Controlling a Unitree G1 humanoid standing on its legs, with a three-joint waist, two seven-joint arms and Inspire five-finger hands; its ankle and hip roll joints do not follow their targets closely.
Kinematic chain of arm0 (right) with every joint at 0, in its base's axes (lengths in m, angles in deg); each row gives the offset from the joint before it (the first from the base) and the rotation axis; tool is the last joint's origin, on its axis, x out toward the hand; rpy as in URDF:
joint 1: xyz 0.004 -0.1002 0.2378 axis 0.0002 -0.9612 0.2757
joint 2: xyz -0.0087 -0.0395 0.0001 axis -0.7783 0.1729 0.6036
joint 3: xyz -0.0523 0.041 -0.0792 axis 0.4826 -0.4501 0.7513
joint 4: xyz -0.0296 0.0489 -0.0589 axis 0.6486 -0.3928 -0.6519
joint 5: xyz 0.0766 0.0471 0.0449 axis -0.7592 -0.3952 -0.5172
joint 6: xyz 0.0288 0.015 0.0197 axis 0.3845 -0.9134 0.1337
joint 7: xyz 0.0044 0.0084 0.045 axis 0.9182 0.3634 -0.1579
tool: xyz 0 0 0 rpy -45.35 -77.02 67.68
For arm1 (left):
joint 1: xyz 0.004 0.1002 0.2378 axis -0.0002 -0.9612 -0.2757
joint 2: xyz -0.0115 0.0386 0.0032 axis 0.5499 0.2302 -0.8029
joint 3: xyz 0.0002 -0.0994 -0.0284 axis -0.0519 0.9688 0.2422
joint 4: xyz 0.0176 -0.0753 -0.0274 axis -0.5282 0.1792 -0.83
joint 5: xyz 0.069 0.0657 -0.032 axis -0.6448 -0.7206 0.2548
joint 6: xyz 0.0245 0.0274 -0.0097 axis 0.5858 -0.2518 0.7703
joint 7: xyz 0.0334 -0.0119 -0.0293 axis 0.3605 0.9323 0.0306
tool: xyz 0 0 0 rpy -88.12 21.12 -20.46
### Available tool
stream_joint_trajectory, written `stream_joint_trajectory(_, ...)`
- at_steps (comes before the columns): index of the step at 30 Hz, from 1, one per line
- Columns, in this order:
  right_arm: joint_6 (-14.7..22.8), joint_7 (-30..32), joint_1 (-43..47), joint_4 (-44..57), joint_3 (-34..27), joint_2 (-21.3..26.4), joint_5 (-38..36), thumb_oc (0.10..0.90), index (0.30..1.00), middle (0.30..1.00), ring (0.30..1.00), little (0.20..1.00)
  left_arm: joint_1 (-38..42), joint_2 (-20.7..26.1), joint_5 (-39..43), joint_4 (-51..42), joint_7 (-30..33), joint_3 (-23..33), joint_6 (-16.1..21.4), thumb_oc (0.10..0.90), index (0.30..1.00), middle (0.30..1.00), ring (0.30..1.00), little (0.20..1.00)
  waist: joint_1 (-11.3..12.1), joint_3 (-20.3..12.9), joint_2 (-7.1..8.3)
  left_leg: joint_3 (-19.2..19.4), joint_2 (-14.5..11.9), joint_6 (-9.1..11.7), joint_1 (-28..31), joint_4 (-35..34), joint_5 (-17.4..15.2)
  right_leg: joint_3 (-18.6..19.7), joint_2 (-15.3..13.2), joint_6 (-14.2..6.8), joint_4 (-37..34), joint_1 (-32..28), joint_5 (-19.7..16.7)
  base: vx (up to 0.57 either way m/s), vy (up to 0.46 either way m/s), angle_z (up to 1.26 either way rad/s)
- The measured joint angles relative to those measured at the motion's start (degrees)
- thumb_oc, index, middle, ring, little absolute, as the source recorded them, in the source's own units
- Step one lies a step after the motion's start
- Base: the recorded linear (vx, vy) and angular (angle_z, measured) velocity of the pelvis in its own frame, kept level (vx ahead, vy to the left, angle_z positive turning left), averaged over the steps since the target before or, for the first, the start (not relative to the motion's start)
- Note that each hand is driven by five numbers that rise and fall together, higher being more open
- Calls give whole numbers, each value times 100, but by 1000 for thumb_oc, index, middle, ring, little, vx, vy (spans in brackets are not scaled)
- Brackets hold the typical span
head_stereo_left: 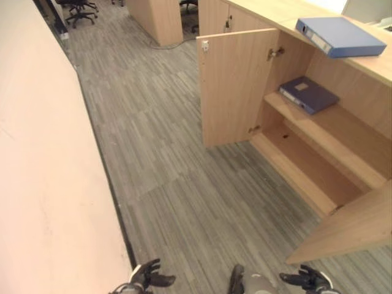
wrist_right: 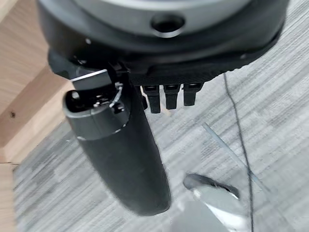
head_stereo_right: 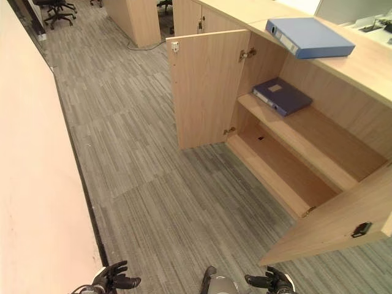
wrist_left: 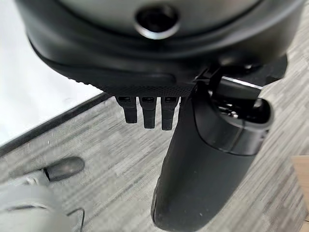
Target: Put the empty folder in the office cabinet
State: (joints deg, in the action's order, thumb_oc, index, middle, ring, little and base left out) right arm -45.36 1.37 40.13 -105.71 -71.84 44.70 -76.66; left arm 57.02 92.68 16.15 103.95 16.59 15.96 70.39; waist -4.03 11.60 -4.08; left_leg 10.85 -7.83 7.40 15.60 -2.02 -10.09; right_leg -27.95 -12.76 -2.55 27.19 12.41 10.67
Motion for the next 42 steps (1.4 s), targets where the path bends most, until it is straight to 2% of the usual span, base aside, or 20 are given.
stream_joint_trajectory(3,-19,-56,-120,-29,-32,0,-11,800,900,900,900,900,-90,-26,-6,232,4,0,-35,800,900,900,900,900,-95,-24,-174,69,-6,51,30,78,-85,-107,-183,89,542,236,169,202,-151,-15)
stream_joint_trajectory(6,-63,-54,-141,-152,-34,72,-7,800,900,900,900,900,-187,-67,-1,302,-17,-1,-38,800,900,900,900,900,-90,-78,-331,112,-188,216,-232,753,26,-113,127,388,96,37,141,274,-261,-40)
stream_joint_trajectory(7,-48,-56,-155,-194,-32,83,-12,800,900,900,900,900,-189,-67,14,247,-14,-16,-33,800,900,900,900,900,-71,-77,-358,-1,-312,300,-563,1521,37,-107,307,434,-268,-178,40,63,-93,-25)
stream_joint_trajectory(9,-28,-47,-100,-176,35,121,-14,800,900,900,900,900,-136,-74,66,157,-27,-19,-21,800,900,900,900,900,-47,-79,-290,-231,-383,422,-981,2480,301,-60,404,533,-663,-439,-90,236,-195,-25)
stream_joint_trajectory(10,-28,-40,-111,-120,47,147,-14,800,900,900,900,900,-103,-82,66,81,-30,-23,-34,800,900,900,900,900,-85,-86,-272,-285,-383,639,-975,2512,536,-85,433,559,-715,-553,-110,419,-291,-10)
stream_joint_trajectory(11,-16,-38,-86,-125,42,177,-19,800,900,900,900,900,-75,-71,80,-36,-28,-35,-25,800,900,900,900,900,-125,-110,-252,-340,-384,667,-989,2714,743,-97,489,593,-936,-721,-132,256,-167,-11)
stream_joint_trajectory(15,-4,-21,106,-101,58,168,-57,800,900,900,900,900,177,-65,106,-60,8,-72,-7,800,900,900,900,900,-69,-85,-9,-227,-498,510,-1356,3577,1406,120,598,753,-1537,-1125,-250,253,-62,-29)
stream_joint_trajectory(17,-13,13,141,-126,47,146,-149,800,900,900,900,900,270,-62,108,-231,7,-169,6,800,900,900,900,900,-11,-59,86,37,-712,372,-1432,3275,1320,203,662,724,-1855,-1319,-334,337,98,-5)
stream_joint_trajectory(21,39,15,167,-119,62,12,-240,800,900,900,900,900,212,-93,104,-387,-3,-351,-1,800,900,900,900,900,150,-40,83,-182,-776,419,-1647,1349,1223,569,894,506,-2643,-1790,-691,417,246,-39)
stream_joint_trajectory(22,39,15,167,-119,62,12,-240,800,900,900,900,900,212,-93,104,-387,-3,-351,-1,800,900,900,900,900,150,-40,83,-182,-776,419,-1647,1349,1223,569,894,506,-2643,-1790,-691,453,228,-78)
stream_joint_trajectory(24,64,-6,152,-116,276,-47,-231,800,900,900,900,900,-8,-123,102,-308,-4,-471,-37,800,900,900,900,900,270,12,-145,-868,-787,503,-2054,-11,1787,1132,1029,391,-3001,-2037,-809,471,163,-124)
stream_joint_trajectory(25,63,16,68,-130,276,-55,-228,800,900,900,900,900,12,-139,106,-261,-1,-468,-31,800,900,900,900,900,248,33,-184,-973,-785,507,-2227,-56,1953,1191,1026,308,-3135,-2175,-799,759,276,-83)
stream_joint_trajectory(26,-3,12,-34,-162,301,-55,-209,800,900,900,900,900,74,-177,129,-207,4,-441,20,800,900,900,900,900,290,59,-218,-1616,-697,600,-2470,-308,2012,1504,982,136,-3081,-2192,-688,613,223,-36)
stream_joint_trajectory(27,-22,10,-53,-182,290,-55,-206,800,900,900,900,900,113,-183,146,-220,3,-420,67,800,900,900,900,900,342,107,-210,-1813,-626,598,-2598,-308,2012,1647,905,61,-3012,-2184,-633,471,239,-105)
stream_joint_trajectory(30,-28,8,-82,-194,265,76,-20,800,900,900,900,900,79,-305,167,-276,5,-328,204,800,900,900,900,900,614,171,-278,-1923,-519,309,-2532,-281,1638,2682,525,-229,-2986,-2251,-541,351,277,-147)
stream_joint_trajectory(31,-13,8,-62,-186,281,122,-6,800,900,900,900,900,157,-326,108,-198,6,-310,181,800,900,900,900,900,563,181,-233,-1866,-366,432,-2518,-41,1917,2985,260,-404,-3119,-2395,-486,397,397,-109)
stream_joint_trajectory(32,-1,17,-34,-186,277,49,-5,800,900,900,900,900,280,-270,99,-141,8,-282,164,800,900,900,900,900,597,220,-94,-1744,-158,374,-2535,194,1895,3187,42,-382,-3076,-2410,-430,441,565,-103)
stream_joint_trajectory(33,-18,-37,37,-197,254,-168,-2,800,900,900,900,900,472,-88,69,-176,50,-237,147,800,900,900,900,900,573,340,193,-1493,95,121,-2555,457,1707,3343,-131,-394,-2701,-2240,-460,331,456,-65)
stream_joint_trajectory(38,-26,-87,163,-370,45,-627,-6,800,900,900,900,900,578,213,-87,-137,153,-251,100,800,900,900,900,900,760,377,385,-974,246,-358,-2461,950,1104,3454,-272,-443,-2404,-2057,-1542,208,383,-49)
stream_joint_trajectory(42,-23,-79,229,-354,23,-730,-20,800,900,900,900,900,386,171,-131,-110,149,-347,70,800,900,900,900,900,725,298,383,-613,485,-732,-2008,375,1271,3378,-472,-788,-1736,-1563,-2088,140,359,-37)
